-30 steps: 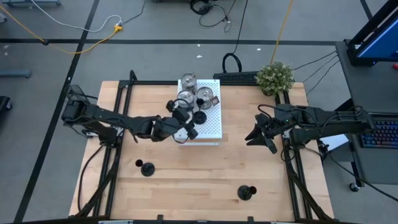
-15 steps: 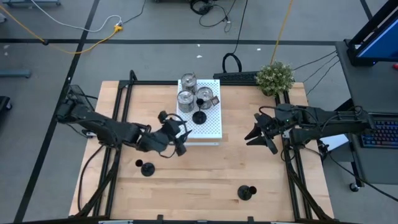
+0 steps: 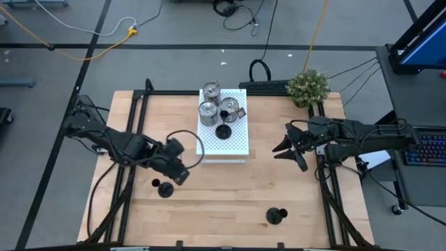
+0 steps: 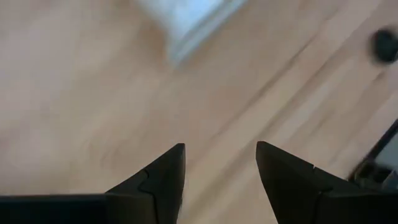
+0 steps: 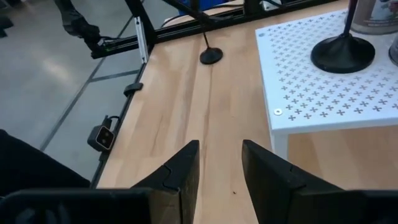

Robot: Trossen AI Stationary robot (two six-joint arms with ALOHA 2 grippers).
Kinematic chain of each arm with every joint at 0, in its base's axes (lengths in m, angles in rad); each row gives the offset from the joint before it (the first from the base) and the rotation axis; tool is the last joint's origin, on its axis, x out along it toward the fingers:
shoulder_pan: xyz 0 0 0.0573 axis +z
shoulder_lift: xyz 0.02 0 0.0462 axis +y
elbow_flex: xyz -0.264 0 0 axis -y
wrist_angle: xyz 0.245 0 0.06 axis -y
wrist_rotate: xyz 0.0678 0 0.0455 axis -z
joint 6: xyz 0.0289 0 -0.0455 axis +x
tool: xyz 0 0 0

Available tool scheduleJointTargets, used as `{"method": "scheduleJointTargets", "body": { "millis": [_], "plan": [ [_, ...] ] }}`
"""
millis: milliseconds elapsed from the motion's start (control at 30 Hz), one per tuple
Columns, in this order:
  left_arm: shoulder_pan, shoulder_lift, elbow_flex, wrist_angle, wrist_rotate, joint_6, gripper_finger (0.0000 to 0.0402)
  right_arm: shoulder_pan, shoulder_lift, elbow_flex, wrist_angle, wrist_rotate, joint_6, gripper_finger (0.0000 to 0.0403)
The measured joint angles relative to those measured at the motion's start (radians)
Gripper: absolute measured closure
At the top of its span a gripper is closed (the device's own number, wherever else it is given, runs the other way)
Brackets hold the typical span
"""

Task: Pick & Place candle stick holders
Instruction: Put the left black candle holder on the shelf

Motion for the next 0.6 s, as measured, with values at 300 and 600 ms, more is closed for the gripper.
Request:
{"method": "scheduleJointTargets", "body": {
  "millis": [300, 600],
  "plan": [
    [-0.086, -0.02, -0.001, -0.259, 0.169, -0.299, 0.0199, 0.0, 0.0, 0.0, 0.0, 0.0, 0.0, 0.0292],
    [-0.169, -0.037, -0.001, -0.367, 0.248, -0.433, 0.0199, 0.0, 0.0, 0.0, 0.0, 0.0, 0.0, 0.0291]
  ]
}}
